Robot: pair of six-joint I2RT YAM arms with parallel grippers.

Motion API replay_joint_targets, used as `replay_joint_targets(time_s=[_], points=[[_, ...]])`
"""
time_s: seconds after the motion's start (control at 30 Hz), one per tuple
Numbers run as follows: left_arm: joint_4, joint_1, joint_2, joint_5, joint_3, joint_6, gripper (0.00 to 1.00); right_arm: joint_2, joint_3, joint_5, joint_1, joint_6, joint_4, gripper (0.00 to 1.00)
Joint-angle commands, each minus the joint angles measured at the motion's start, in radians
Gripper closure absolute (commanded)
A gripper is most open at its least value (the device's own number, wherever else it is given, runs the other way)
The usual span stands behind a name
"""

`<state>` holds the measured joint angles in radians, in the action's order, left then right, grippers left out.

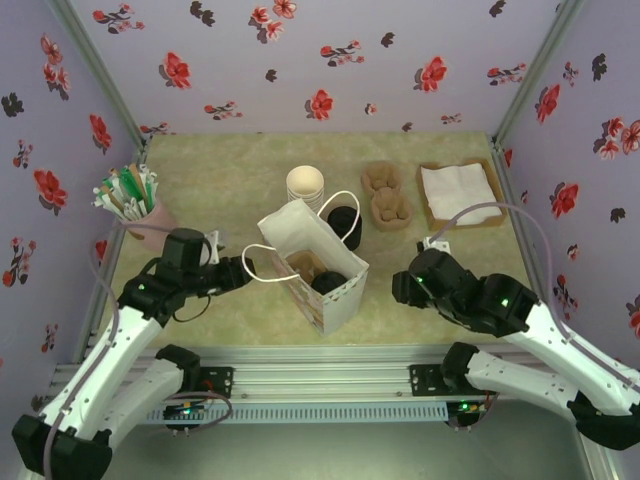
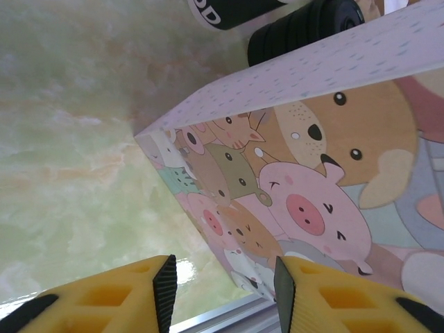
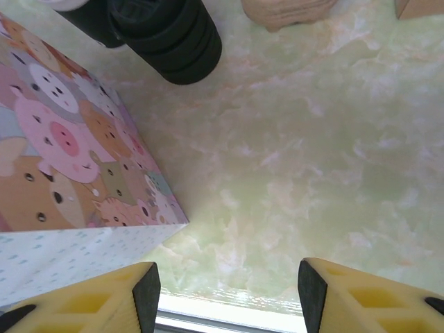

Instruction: Pack the takeout coffee

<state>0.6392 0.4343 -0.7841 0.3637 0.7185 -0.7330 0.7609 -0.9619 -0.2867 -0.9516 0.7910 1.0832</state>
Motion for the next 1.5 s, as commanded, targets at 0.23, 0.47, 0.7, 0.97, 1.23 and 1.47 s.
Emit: replay_joint_targets(time_s=[0.23, 0.47, 0.7, 0.97, 1.23, 1.47], points=[[-0.215, 0.059, -0.084, 0.013, -0.076, -0.074, 0.58, -0.012, 0.111, 0.073, 0.013, 0.043, -0.087, 0.43], [-0.291, 0.067, -0.146, 0.009, -0.08, -0.081, 0.59, 0.018, 0.144, 0.111, 0.019, 0.042, -0.147, 0.43], [-0.358, 0.068, -0.207, -0.011, -0.064, -0.082, 0.58, 0.037, 0.134, 0.113, 0.045, 0.02, -0.155, 0.43], [-0.257, 0.066, -0.196, -0.092, -0.002, -0.052, 0.57, 0.022, 0.089, 0.023, 0.056, 0.012, -0.089, 0.41], [-0.02, 0.056, -0.089, -0.238, 0.112, 0.018, 0.36, -0.002, -0.067, -0.042, 0.057, -0.083, -0.067, 0.36], [0.11, 0.03, -0.056, -0.328, 0.225, 0.091, 0.02, 0.018, -0.174, -0.034, 0.056, -0.175, -0.123, 0.26]])
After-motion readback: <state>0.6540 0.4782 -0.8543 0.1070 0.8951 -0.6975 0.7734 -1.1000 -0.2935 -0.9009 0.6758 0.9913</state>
